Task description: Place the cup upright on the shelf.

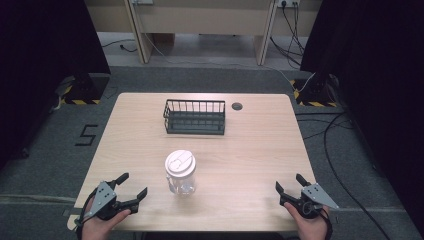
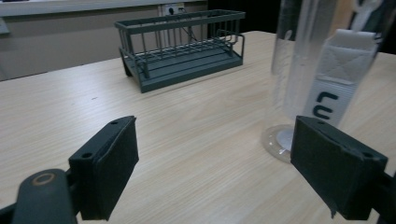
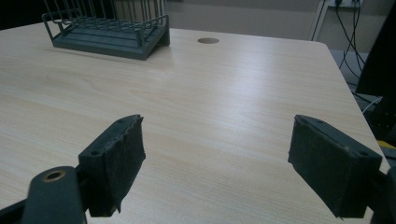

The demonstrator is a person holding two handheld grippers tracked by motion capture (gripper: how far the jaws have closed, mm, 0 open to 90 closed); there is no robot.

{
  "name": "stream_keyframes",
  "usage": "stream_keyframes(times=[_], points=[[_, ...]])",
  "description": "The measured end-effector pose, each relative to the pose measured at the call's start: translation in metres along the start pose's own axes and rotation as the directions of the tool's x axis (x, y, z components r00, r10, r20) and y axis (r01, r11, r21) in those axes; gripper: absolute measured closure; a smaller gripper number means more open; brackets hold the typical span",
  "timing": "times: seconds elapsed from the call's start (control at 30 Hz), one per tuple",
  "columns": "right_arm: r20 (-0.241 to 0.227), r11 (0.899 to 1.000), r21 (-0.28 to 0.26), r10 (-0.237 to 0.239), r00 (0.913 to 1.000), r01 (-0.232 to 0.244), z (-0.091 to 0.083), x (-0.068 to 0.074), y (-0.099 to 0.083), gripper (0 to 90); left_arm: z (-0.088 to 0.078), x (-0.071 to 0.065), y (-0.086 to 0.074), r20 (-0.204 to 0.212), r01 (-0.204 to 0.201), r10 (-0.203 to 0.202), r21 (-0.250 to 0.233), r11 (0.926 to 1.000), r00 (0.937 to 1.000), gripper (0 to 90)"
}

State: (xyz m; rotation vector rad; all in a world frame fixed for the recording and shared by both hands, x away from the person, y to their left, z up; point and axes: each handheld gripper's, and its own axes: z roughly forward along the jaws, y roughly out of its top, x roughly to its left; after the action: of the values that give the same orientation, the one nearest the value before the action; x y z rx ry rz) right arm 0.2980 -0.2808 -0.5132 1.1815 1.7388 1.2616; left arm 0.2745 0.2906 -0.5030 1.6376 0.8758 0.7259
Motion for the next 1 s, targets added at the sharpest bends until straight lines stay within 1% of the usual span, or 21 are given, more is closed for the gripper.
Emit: stream_keyframes(times=[0.23, 0.3, 0.37, 0.47, 0.53, 0.63, 0.73, 0.8, 0.87, 0.93, 1.0], points=[[0.002, 1.000, 0.000, 0.006, 1.0000, -0.006, 0.000, 0.000, 0.000, 18.8, 0.006, -0.016, 0.005, 0.071, -0.025, 0.026, -0.011, 0.9996, 0.9971, 14.6], [0.003, 1.000, -0.001, 0.007, 1.0000, -0.007, 0.000, 0.000, 0.000, 18.8, 0.010, -0.023, 0.008, 0.101, -0.035, 0.036, -0.014, 0.9993, 0.9942, 14.6], [0.001, 1.000, 0.006, 0.010, 1.0000, -0.010, 0.000, 0.000, 0.000, 18.8, 0.013, -0.029, 0.010, 0.117, -0.048, 0.050, -0.015, 0.9987, 0.9919, 14.6], [-0.001, 1.000, 0.006, 0.013, 0.9999, -0.013, 0.001, 0.000, 0.000, 18.8, 0.018, -0.034, 0.013, 0.154, -0.038, 0.040, -0.013, 0.9992, 0.9873, 14.6], [0.000, 1.000, 0.005, 0.016, 0.9999, -0.016, 0.001, 0.000, 0.000, 18.8, 0.020, -0.036, 0.016, 0.160, -0.050, 0.051, -0.010, 0.9987, 0.9858, 14.6], [-0.005, 1.000, 0.007, 0.013, 0.9999, -0.013, 0.002, -0.001, 0.001, 18.9, 0.022, -0.036, 0.017, 0.167, -0.045, 0.046, -0.009, 0.9990, 0.9848, 14.6], [-0.003, 1.000, 0.008, 0.010, 0.9999, -0.010, 0.002, 0.000, 0.001, 18.9, 0.024, -0.039, 0.018, 0.174, -0.055, 0.055, -0.004, 0.9985, 0.9833, 14.5], [-0.002, 1.000, 0.008, 0.011, 0.9999, -0.011, 0.002, 0.000, 0.001, 18.8, 0.026, -0.041, 0.018, 0.182, -0.055, 0.054, 0.000, 0.9985, 0.9818, 14.5], [-0.001, 1.000, 0.006, 0.015, 0.9999, -0.015, 0.002, 0.000, 0.001, 18.8, 0.029, -0.044, 0.018, 0.189, -0.051, 0.049, 0.006, 0.9987, 0.9807, 14.4], [-0.001, 1.000, 0.006, 0.016, 0.9999, -0.016, 0.002, -0.001, 0.001, 18.9, 0.032, -0.046, 0.020, 0.193, -0.059, 0.055, 0.014, 0.9982, 0.9796, 14.5], [0.000, 1.000, 0.005, 0.019, 0.9998, -0.019, 0.002, -0.001, 0.001, 18.9, 0.037, -0.048, 0.021, 0.192, -0.058, 0.053, 0.019, 0.9981, 0.9799, 14.5]])
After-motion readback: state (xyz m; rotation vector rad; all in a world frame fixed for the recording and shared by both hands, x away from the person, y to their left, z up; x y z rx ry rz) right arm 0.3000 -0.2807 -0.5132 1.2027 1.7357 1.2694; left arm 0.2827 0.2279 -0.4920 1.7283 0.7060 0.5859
